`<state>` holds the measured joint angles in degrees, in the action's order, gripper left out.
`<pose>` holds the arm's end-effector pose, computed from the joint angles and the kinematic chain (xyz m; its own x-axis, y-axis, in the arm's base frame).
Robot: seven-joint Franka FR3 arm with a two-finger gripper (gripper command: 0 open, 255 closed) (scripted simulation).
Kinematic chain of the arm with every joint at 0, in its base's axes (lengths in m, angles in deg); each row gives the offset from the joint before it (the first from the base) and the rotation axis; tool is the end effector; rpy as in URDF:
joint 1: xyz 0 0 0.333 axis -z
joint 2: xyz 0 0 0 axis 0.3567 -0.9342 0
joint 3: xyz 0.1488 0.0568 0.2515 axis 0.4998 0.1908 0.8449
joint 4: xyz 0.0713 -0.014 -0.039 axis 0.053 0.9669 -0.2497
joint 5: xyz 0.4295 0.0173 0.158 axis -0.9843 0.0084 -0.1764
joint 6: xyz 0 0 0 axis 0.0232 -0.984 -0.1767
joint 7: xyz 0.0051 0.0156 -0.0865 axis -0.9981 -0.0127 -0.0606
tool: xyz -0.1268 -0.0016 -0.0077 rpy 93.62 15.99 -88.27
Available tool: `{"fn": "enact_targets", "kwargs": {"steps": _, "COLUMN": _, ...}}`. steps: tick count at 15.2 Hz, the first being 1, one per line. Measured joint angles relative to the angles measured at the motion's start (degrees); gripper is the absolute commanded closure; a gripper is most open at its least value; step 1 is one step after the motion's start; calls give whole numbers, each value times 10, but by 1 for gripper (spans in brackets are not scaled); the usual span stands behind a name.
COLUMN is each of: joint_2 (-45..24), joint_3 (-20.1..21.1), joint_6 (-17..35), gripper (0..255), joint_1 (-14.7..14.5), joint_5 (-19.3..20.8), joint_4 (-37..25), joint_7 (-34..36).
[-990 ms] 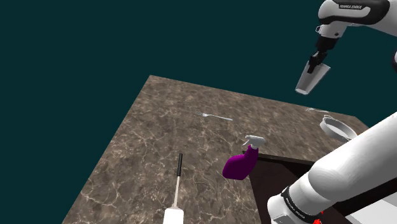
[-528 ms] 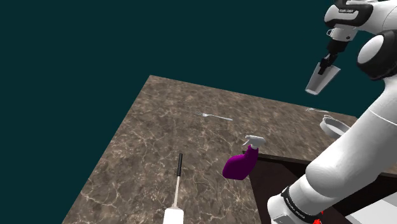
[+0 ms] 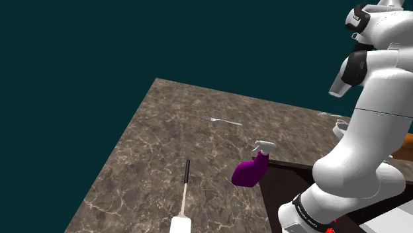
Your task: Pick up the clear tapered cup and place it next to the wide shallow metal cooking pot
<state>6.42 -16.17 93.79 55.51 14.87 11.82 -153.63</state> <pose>0.2824 -0.6593 0.5998 0.9926 -0.0798 -0.0919 -0.0673 -0.9889 0.1324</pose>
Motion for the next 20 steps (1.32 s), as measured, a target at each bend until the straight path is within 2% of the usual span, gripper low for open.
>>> {"fn": "enact_targets", "kwargs": {"steps": 2, "joint_2": -62, "joint_3": 11, "joint_6": -33, "gripper": 255, "joint_1": 66, "joint_5": -39, "joint_4": -95, "joint_7": -21}}
{"fn": "enact_targets", "kwargs": {"steps": 3, "joint_2": -84, "joint_3": 17, "joint_6": -45, "gripper": 255, "joint_1": 88, "joint_5": -52, "joint_4": -129, "joint_7": -25}}
{"fn": "enact_targets", "kwargs": {"steps": 4, "joint_2": -89, "joint_3": 19, "joint_6": -43, "gripper": 255, "joint_1": 93, "joint_5": -55, "joint_4": -132, "joint_7": -28}}
{"fn": "enact_targets", "kwargs": {"steps": 13, "joint_2": -53, "joint_3": 9, "joint_6": 55, "gripper": 255, "joint_1": 42, "joint_5": -34, "joint_4": 8, "joint_7": -29}}
{"fn": "enact_targets", "kwargs": {"steps": 20, "joint_2": -39, "joint_3": 6, "joint_6": 116, "gripper": 255, "joint_1": 18, "joint_5": -26, "joint_4": 86, "joint_7": -27}}
